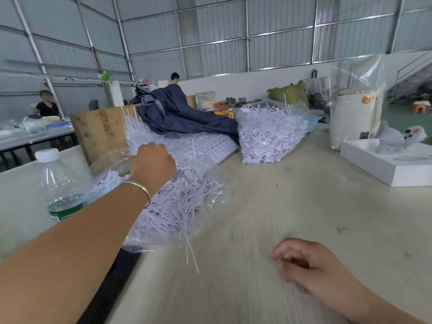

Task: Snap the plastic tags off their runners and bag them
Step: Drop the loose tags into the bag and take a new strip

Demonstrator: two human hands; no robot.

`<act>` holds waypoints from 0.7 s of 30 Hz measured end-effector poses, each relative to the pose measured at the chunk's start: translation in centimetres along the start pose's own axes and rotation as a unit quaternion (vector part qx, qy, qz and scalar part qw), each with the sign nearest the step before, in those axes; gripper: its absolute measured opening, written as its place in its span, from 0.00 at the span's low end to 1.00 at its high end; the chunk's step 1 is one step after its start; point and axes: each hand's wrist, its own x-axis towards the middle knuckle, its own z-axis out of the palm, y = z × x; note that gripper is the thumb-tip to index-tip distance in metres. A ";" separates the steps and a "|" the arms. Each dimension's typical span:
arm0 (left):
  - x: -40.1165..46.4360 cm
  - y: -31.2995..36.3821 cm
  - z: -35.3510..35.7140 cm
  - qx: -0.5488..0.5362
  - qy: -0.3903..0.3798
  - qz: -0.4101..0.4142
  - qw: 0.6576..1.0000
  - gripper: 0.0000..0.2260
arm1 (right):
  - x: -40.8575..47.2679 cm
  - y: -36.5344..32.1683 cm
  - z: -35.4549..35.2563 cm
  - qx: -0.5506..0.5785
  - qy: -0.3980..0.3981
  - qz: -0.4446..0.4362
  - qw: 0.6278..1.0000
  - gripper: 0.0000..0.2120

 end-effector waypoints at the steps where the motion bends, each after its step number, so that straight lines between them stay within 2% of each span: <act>1: 0.7 -0.3 0.1 -0.019 0.022 -0.002 1.000 0.12 | 0.8 -0.3 0.1 0.000 0.007 0.016 1.000 0.10; 4: 3.8 -1.1 0.7 -0.064 0.063 -0.003 0.996 0.12 | 6.1 -2.1 -0.6 0.006 0.050 0.043 0.998 0.06; 6: 6.3 -1.7 1.8 -0.072 0.041 -0.011 0.997 0.13 | 11.1 -3.4 -1.1 0.026 0.095 0.050 0.994 0.06; 8: 9.1 -2.2 3.2 -0.062 -0.018 -0.031 0.997 0.13 | 15.8 -3.9 -0.7 0.050 0.107 0.071 0.990 0.06; 10: 11.7 -2.7 4.4 -0.070 -0.080 -0.081 0.991 0.09 | 19.4 -3.9 0.6 0.082 0.088 0.117 0.986 0.12; 14: 16.4 -5.1 5.7 -0.097 -0.123 -0.190 0.969 0.08 | 23.0 -4.0 4.1 0.067 0.061 0.195 0.977 0.21; 17: 19.3 -6.9 7.1 -0.131 -0.146 -0.276 0.941 0.12 | 24.0 -4.0 5.6 0.030 0.024 0.210 0.977 0.23; 19: 21.0 -7.9 8.6 -0.182 -0.151 -0.332 0.913 0.15 | 24.9 -4.1 5.9 -0.013 0.000 0.181 0.983 0.20; 21: 22.2 -8.2 10.5 -0.207 -0.182 -0.340 0.899 0.18 | 26.1 -4.4 5.7 -0.038 0.000 0.155 0.987 0.16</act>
